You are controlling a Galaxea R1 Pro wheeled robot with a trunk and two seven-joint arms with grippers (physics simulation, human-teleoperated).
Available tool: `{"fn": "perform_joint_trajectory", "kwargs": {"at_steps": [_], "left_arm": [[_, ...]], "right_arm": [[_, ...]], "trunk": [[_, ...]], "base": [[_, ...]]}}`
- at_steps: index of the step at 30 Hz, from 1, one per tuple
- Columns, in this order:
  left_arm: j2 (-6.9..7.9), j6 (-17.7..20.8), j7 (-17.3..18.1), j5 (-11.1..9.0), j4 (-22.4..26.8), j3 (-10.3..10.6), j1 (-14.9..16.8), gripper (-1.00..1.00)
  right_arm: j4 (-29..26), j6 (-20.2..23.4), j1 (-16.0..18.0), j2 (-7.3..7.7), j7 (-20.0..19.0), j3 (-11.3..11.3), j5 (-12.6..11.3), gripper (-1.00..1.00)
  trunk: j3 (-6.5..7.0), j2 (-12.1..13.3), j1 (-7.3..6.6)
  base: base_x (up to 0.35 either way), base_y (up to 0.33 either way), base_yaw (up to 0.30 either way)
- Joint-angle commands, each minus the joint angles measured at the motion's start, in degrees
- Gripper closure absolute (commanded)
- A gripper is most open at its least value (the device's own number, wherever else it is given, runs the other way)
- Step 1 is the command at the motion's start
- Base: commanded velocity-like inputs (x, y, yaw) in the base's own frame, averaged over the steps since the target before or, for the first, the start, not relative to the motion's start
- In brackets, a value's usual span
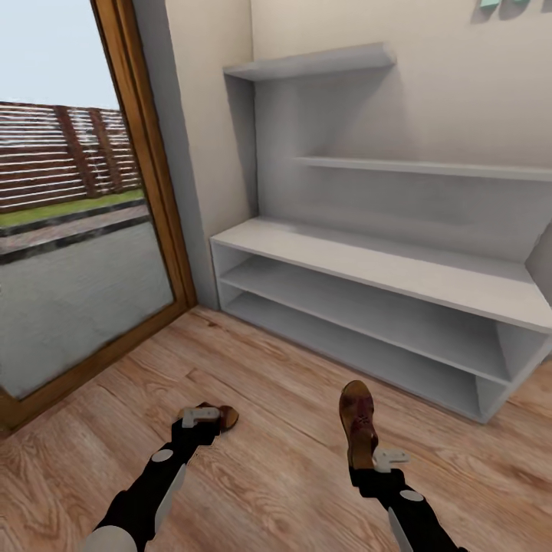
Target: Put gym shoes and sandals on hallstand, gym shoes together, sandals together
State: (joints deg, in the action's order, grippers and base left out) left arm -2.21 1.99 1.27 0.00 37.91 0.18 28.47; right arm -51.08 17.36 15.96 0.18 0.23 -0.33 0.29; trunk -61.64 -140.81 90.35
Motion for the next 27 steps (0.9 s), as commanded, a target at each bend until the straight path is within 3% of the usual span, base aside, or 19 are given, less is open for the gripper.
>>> {"fn": "perform_joint_trajectory", "kwargs": {"at_steps": [1, 19, 27], "left_arm": [[0.0, 0.21, 0.13, 0.0, 0.06, 0.0, 0.01, -1.0], [0.01, 0.21, 0.13, -0.01, 0.06, -0.04, 0.01, -1.0], [0.01, 0.21, 0.13, 0.0, 0.06, -0.09, 0.01, -1.0]], "right_arm": [[-0.15, 0.39, 0.02, 0.0, 0.12, -0.02, -0.12, 1.0], [-0.16, 0.41, 0.0, 0.05, 0.12, -0.1, -0.37, 1.0], [-0.24, 0.45, 0.0, 0.05, 0.11, -0.11, -0.54, 1.0]], "trunk": [[-0.05, -0.02, 0.01], [0.0, -0.02, 0.01], [0.32, -0.02, 0.01]], "base": [[0.171, 0.318, 0.0], [0.17, 0.318, -0.002], [0.158, 0.316, -0.135]]}}
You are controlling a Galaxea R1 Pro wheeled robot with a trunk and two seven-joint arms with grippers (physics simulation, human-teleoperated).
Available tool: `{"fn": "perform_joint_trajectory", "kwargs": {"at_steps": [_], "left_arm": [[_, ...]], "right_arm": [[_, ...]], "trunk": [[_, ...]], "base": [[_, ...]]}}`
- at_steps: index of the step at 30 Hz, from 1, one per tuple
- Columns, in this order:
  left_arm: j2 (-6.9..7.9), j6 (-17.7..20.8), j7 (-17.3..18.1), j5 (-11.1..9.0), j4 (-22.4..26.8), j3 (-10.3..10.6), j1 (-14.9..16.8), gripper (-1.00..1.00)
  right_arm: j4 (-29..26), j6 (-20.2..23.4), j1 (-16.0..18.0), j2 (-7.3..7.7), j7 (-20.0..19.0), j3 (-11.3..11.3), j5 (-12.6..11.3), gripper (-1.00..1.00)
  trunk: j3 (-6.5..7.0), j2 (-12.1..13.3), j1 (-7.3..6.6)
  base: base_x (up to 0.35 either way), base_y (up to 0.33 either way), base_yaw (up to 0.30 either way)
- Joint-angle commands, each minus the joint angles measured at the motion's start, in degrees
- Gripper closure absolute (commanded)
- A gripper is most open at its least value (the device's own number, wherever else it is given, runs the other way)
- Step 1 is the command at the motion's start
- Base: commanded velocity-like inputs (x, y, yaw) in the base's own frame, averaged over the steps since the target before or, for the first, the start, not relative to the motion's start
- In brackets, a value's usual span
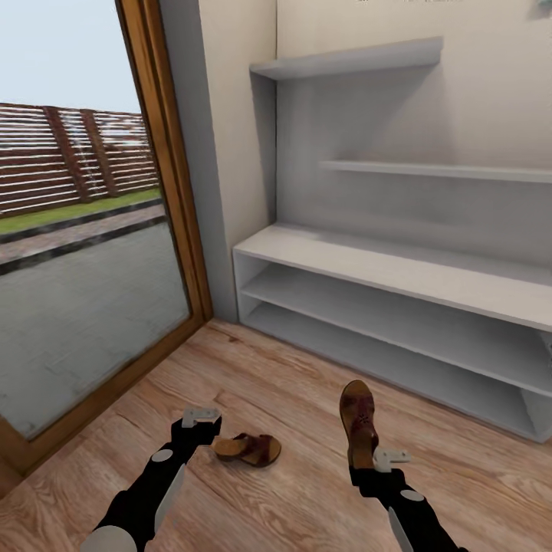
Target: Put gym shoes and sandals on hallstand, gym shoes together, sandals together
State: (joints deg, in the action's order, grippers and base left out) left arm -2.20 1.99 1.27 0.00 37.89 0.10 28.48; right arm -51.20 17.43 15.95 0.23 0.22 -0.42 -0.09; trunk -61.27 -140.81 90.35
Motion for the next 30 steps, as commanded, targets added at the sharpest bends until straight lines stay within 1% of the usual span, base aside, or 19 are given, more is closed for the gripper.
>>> {"fn": "perform_joint_trajectory", "kwargs": {"at_steps": [1, 9, 14, 30], "left_arm": [[0.01, 0.21, 0.13, 0.0, 0.08, -0.01, 0.0, -1.0], [0.01, 0.21, 0.13, 0.0, 0.08, -0.01, 0.0, -1.0], [0.01, 0.21, 0.13, 0.0, 0.08, -0.01, 0.0, -1.0], [0.01, 0.21, 0.13, 0.0, 0.09, 0.07, 0.0, -1.0]], "right_arm": [[-0.12, 0.39, 0.02, 0.0, 0.13, -0.02, -0.17, 1.0], [-0.12, 0.39, 0.01, 0.01, 0.13, -0.02, -0.18, 1.0], [-0.13, 0.4, 0.0, 0.03, 0.13, -0.02, -0.18, 1.0], [-0.13, 0.41, -0.01, 0.03, 0.13, -0.02, -0.18, 1.0]], "trunk": [[0.0, -0.02, 0.0], [0.4, -0.02, 0.0], [0.67, -0.02, 0.0], [1.54, -0.02, 0.0]], "base": [[0.151, 0.316, -0.197], [0.149, 0.315, -0.207], [0.092, 0.207, -0.21], [0.004, 0.011, -0.21]]}}
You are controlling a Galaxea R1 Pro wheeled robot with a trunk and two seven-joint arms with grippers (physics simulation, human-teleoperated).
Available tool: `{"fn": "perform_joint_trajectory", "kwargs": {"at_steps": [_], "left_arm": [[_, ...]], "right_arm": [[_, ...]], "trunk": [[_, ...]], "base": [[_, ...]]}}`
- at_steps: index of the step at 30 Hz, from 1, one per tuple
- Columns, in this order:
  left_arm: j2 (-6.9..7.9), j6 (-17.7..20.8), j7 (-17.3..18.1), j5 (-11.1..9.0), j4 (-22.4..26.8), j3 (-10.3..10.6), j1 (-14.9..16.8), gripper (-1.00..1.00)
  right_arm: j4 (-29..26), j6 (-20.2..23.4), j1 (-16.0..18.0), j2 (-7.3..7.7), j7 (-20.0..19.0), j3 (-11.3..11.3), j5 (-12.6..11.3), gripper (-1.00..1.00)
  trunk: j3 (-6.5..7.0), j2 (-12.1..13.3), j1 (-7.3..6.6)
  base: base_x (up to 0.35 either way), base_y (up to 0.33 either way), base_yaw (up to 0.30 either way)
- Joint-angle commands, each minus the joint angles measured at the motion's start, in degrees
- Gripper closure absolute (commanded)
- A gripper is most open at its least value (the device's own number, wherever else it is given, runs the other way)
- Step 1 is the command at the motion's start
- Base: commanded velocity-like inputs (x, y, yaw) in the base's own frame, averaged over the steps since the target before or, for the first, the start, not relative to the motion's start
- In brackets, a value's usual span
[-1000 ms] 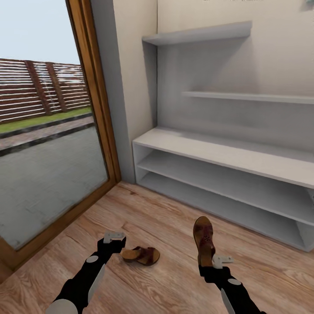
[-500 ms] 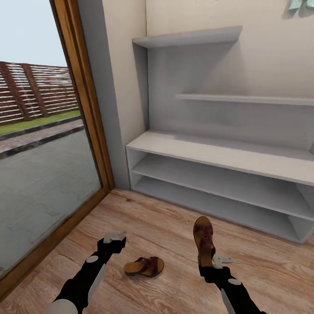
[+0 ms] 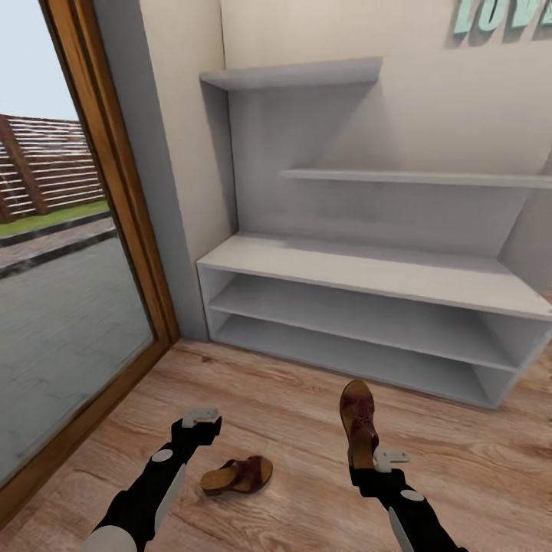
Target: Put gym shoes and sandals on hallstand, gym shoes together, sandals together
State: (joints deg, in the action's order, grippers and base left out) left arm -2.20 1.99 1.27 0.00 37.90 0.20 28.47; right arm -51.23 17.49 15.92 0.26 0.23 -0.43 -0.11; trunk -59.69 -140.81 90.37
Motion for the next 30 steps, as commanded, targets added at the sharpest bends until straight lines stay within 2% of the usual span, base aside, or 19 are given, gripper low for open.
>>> {"fn": "perform_joint_trajectory", "kwargs": {"at_steps": [1, 16, 30], "left_arm": [[0.0, 0.21, 0.13, 0.0, 0.1, -0.02, 0.01, -1.0], [0.0, 0.21, 0.13, 0.0, 0.07, -0.02, 0.01, -1.0], [0.0, 0.21, 0.13, 0.0, 0.07, -0.02, 0.01, -1.0]], "right_arm": [[-0.1, 0.35, 0.02, 0.0, 0.12, -0.01, -0.15, 1.0], [-0.1, 0.35, 0.01, 0.01, 0.12, -0.01, -0.15, 1.0], [-0.1, 0.35, 0.04, 0.01, 0.12, -0.01, -0.15, 1.0]], "trunk": [[0.0, -0.02, -0.01], [0.8, -0.02, -0.01], [0.87, -0.02, -0.01]], "base": [[0.0, 0.0, -0.21], [0.023, 0.03, -0.207], [0.159, 0.252, -0.036]]}}
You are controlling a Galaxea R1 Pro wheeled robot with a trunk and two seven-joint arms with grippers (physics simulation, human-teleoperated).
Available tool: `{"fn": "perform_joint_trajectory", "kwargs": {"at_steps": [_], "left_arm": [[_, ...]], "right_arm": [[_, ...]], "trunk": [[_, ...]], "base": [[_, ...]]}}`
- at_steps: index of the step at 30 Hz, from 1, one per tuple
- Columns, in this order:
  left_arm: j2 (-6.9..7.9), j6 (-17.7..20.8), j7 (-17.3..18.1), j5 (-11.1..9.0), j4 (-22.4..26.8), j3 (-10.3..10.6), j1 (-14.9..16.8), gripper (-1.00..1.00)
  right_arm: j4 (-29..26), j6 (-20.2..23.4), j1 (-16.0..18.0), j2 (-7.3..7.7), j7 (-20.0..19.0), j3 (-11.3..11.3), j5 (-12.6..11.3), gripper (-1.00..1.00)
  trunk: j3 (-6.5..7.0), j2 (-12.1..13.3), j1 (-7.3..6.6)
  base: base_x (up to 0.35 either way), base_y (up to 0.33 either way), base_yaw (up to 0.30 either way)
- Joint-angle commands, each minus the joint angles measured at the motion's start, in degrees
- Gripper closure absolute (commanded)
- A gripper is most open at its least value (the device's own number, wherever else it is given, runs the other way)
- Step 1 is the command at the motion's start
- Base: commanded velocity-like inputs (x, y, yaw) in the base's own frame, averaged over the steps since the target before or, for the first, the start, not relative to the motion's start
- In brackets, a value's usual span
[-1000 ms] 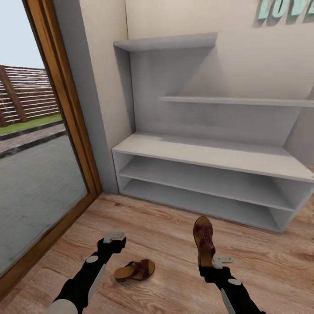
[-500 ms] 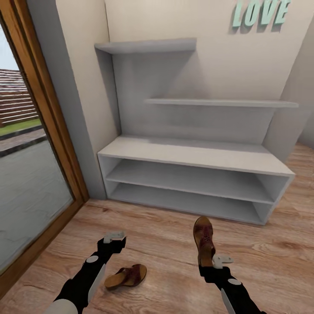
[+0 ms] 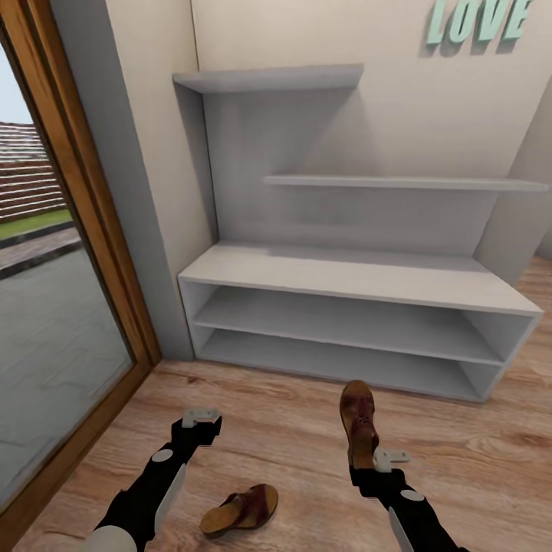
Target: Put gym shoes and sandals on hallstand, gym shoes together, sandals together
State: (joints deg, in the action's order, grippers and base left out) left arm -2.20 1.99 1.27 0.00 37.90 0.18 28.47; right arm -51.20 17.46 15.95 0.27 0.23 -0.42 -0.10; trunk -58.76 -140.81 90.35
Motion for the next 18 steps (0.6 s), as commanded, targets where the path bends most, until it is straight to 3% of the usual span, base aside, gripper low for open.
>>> {"fn": "perform_joint_trajectory", "kwargs": {"at_steps": [1, 11, 18], "left_arm": [[0.0, 0.21, 0.13, 0.0, 0.07, -0.01, 0.0, -1.0], [0.0, 0.21, 0.13, 0.0, 0.07, -0.01, 0.0, -1.0], [0.0, 0.21, 0.13, 0.0, 0.08, -0.01, 0.0, -1.0]], "right_arm": [[-0.12, 0.38, 0.02, 0.0, 0.12, -0.02, -0.16, 1.0], [-0.12, 0.38, -0.01, 0.02, 0.12, -0.03, -0.16, 1.0], [-0.12, 0.38, 0.01, 0.12, 0.12, -0.09, -0.16, 1.0]], "trunk": [[-0.05, -0.02, 0.01], [-0.05, -0.02, 0.01], [-0.05, -0.02, 0.01]], "base": [[0.175, 0.283, -0.108], [0.169, 0.285, -0.225], [0.063, 0.248, -0.282]]}}
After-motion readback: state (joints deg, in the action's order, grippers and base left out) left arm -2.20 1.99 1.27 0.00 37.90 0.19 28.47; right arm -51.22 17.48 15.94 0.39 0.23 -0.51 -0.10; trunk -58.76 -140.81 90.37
